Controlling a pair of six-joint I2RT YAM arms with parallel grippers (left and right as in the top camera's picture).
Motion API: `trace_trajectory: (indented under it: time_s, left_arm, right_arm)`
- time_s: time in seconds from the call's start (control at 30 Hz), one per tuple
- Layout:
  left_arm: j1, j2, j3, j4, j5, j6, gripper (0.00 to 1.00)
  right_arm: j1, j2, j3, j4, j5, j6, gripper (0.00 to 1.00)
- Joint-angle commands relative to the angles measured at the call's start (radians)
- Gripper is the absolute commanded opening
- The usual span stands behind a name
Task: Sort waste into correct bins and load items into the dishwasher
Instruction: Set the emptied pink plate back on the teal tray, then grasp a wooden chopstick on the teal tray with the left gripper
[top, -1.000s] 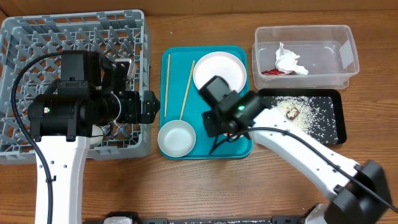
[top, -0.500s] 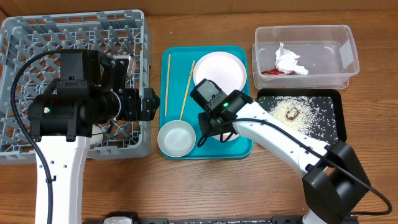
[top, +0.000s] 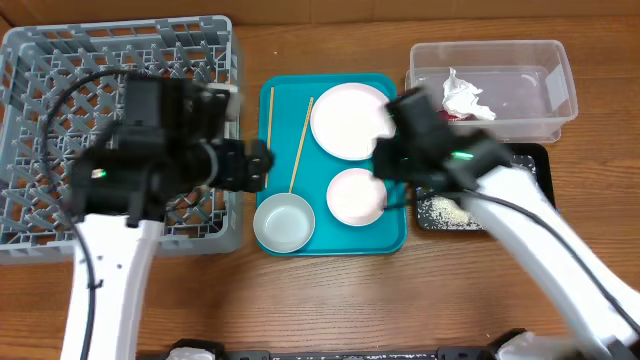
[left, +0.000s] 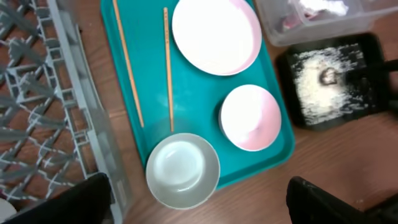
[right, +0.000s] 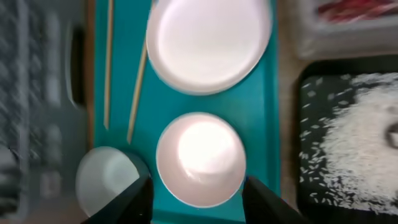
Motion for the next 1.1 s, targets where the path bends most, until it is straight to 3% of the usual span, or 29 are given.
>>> trace_trajectory:
  time_s: [0.0, 0.07, 0.13, 0.33, 0.43, 0.53, 0.93, 1.07]
  left_arm:
    - [-0.087, 0.082, 0.003, 0.027, -0.302, -0.143, 0.96]
    - [-0.111, 0.150, 0.003, 0.063, -0.376, -0.197, 0.96]
    - [-0.117, 0.228, 0.003, 0.108, -0.360, -0.197, 0.92]
    - [-0.116, 0.430, 0.003, 0.208, -0.245, -0.195, 0.74]
    - [-0.131, 0.521, 0.003, 0.270, -0.189, -0.121, 0.69]
    - [-0.145, 0.596, 0.003, 0.300, -0.198, -0.094, 0.66]
    - [-0.157, 0.782, 0.003, 0.423, -0.204, -0.095, 0.30]
    - [-0.157, 0.801, 0.003, 0.430, -0.237, -0.107, 0.30]
  right_arm:
    - [-0.050, -0.118, 0.021, -0.005, -0.002, 0.005, 0.55]
    - [-0.067, -0.160, 0.021, -0.018, -0.002, 0.003, 0.64]
    - [-0.071, -0.183, 0.021, -0.038, -0.001, 0.003, 0.68]
    - [-0.071, -0.188, 0.021, -0.123, -0.001, 0.003, 0.69]
    - [-0.071, -0.187, 0.020, -0.135, -0.002, 0.003, 0.69]
    - [-0.071, -0.187, 0.020, -0.133, -0.002, 0.003, 0.69]
    - [-0.071, -0.187, 0.020, -0.133, -0.002, 0.003, 0.69]
    - [-0.071, -0.187, 0.020, -0.133, -0.002, 0.003, 0.66]
